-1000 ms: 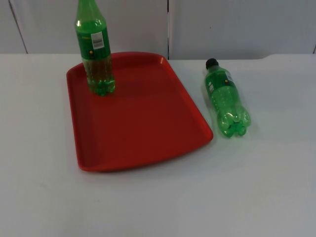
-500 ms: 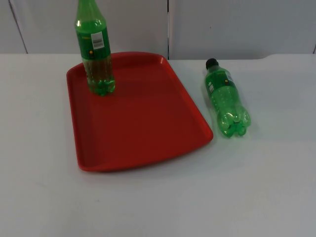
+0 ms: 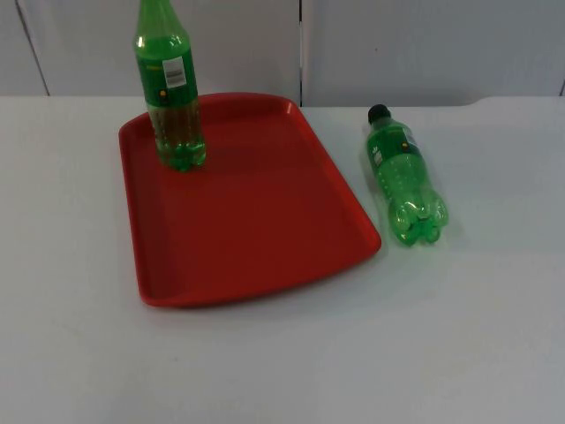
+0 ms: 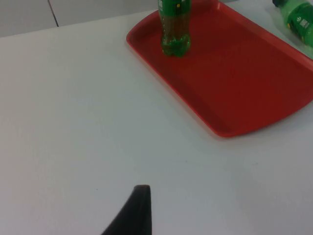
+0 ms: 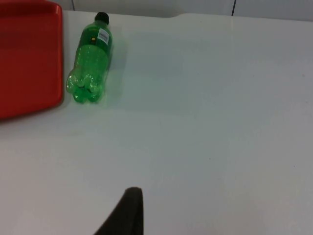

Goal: Place the bottle upright on the tray.

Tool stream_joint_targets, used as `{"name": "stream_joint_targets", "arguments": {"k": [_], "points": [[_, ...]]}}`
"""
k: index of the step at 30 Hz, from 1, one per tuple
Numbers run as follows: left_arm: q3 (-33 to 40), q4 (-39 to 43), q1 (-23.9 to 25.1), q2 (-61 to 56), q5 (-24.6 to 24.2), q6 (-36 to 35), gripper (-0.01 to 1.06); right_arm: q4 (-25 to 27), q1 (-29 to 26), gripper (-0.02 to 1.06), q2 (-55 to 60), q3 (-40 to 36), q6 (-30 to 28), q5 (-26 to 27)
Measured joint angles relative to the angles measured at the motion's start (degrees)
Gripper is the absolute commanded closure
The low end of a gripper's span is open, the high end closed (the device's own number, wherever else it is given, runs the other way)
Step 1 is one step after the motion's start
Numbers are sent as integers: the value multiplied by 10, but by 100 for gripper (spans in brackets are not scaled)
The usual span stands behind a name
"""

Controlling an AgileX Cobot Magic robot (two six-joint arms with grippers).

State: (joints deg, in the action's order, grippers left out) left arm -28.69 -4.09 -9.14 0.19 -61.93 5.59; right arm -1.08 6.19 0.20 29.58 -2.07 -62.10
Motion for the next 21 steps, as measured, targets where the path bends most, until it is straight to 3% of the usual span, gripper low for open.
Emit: {"name": "stream_joint_targets", "arguments": {"k": [9,21], "points": [[0,0,0,0,0,0,0,0,0,-1,7,7,0,2],[0,0,0,0,0,0,0,1,0,0,242,134,9,81]]}}
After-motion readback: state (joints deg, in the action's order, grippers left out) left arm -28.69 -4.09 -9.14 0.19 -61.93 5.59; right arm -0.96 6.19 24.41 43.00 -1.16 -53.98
